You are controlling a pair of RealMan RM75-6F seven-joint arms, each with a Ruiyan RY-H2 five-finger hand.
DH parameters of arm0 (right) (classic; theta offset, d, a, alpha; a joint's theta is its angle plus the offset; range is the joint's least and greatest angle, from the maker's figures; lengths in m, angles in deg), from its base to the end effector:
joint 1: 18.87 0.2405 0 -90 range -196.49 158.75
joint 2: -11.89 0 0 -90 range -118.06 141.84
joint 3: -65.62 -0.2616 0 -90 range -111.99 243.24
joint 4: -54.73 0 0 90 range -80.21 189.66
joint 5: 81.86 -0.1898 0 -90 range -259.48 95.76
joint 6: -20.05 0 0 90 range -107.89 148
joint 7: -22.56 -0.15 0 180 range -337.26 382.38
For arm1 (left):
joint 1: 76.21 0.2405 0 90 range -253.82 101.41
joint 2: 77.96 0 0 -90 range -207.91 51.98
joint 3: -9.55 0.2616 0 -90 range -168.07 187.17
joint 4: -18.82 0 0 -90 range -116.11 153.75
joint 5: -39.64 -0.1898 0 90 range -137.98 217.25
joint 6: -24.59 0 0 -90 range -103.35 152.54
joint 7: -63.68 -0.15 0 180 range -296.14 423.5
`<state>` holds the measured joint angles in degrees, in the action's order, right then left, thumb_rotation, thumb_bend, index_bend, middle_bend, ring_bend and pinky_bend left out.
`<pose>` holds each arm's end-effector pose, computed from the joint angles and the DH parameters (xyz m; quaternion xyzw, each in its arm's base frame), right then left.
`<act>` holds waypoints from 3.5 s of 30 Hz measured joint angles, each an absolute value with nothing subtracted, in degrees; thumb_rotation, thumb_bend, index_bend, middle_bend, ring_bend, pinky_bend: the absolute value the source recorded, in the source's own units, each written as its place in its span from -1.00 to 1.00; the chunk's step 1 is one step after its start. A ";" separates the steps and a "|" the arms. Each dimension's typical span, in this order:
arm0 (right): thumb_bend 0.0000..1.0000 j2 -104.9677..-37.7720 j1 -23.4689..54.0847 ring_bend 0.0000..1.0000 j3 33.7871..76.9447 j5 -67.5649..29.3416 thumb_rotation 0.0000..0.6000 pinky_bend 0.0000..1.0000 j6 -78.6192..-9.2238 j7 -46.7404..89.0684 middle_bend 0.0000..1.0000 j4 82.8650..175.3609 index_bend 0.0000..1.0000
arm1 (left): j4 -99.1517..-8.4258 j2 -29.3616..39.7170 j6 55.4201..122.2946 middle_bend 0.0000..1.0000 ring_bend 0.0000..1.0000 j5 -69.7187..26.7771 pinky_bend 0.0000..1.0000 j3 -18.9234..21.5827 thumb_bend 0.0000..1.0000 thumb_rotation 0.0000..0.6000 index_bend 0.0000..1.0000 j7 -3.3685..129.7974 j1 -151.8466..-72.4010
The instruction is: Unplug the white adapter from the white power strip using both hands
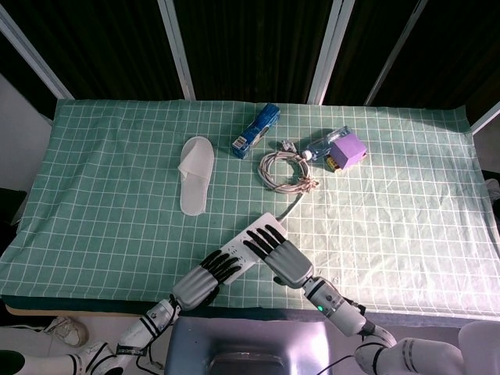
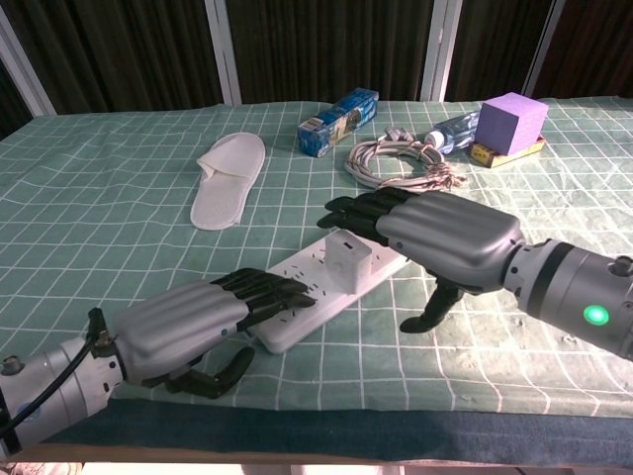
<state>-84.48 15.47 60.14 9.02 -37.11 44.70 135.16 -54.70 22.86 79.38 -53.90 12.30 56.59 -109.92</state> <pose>-0.1416 -0.2796 -0.0462 0.8222 -0.2325 0.3887 0.3449 -0.1686 0.2439 -0.0898 -0.8387 -0.3238 -0.3581 0.2520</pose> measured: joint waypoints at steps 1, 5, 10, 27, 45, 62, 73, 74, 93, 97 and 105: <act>-0.61 -85.04 15.81 -1.00 60.01 8.80 1.00 -1.00 -36.95 45.34 -0.96 134.47 -0.96 | -54.66 22.89 79.37 -0.85 -0.98 -53.81 -0.90 12.34 0.41 1.00 -1.00 56.42 -109.98; -0.59 -86.86 16.81 -1.00 59.56 7.77 1.00 -1.00 -36.51 47.75 -0.92 132.65 -0.91 | -54.66 22.86 79.47 -0.82 -0.96 -53.60 -0.90 12.54 0.42 1.00 -1.00 55.70 -110.26; -0.48 -88.74 17.44 -1.00 59.08 7.03 1.00 -0.96 -37.26 48.49 -0.84 131.01 -0.80 | -54.93 22.45 79.22 -0.79 -0.93 -53.13 -0.90 12.75 0.42 1.00 -1.00 54.60 -110.47; -0.21 -94.97 20.41 -0.94 59.51 8.97 1.00 -0.75 -39.42 52.16 -0.58 123.10 -0.49 | -55.43 21.96 78.73 -0.77 -0.91 -51.77 -0.90 13.54 0.42 1.00 -1.00 52.54 -110.82; -0.14 -95.39 20.60 -0.50 60.21 8.10 1.00 -0.31 -41.11 53.96 -0.33 121.93 -0.04 | -55.20 21.97 78.99 -0.77 -0.90 -51.48 -0.90 14.05 0.43 1.00 -1.00 52.69 -111.20; -0.06 -96.19 20.55 0.09 60.77 11.49 1.00 0.15 -47.11 49.55 0.20 120.60 0.66 | -55.30 22.18 79.16 -0.76 -0.90 -51.27 -0.90 14.30 0.43 1.00 -1.00 52.19 -111.37; -0.06 -90.04 19.13 0.09 60.89 14.37 1.00 0.15 -52.96 48.18 0.20 126.60 0.65 | -57.14 20.43 83.12 -0.76 -0.90 -52.86 -0.89 12.85 0.44 1.00 -1.00 55.52 -111.69; -0.06 -88.89 18.91 0.09 60.93 14.63 1.00 0.15 -53.40 48.43 0.20 127.40 0.65 | -57.66 19.93 83.69 -0.76 -0.90 -53.07 -0.89 12.60 0.44 1.00 -1.00 55.99 -111.75; -0.06 -66.61 11.80 0.09 66.09 6.57 1.00 0.12 -45.18 67.75 0.19 135.63 0.44 | -61.89 10.09 95.78 -0.95 -1.00 -55.26 -0.90 10.89 0.38 0.75 -1.00 58.71 -108.60; -0.06 -68.65 11.44 -0.19 66.83 4.33 1.00 -0.28 -41.66 69.92 -0.09 131.71 -0.03 | -58.79 8.11 100.14 -0.97 -1.00 -55.24 -0.90 10.55 0.37 0.55 -1.00 62.32 -106.41; -0.55 -70.42 11.17 -1.00 66.66 -2.47 1.00 -1.00 -36.92 74.64 -0.98 131.44 -1.00 | -53.20 4.65 101.77 -0.98 -1.00 -53.18 -0.90 10.75 0.10 0.41 -1.00 69.29 -102.78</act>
<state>-70.42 11.17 66.66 -2.47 -36.92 74.64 131.44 -53.20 4.65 101.77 -53.18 10.75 69.29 -102.78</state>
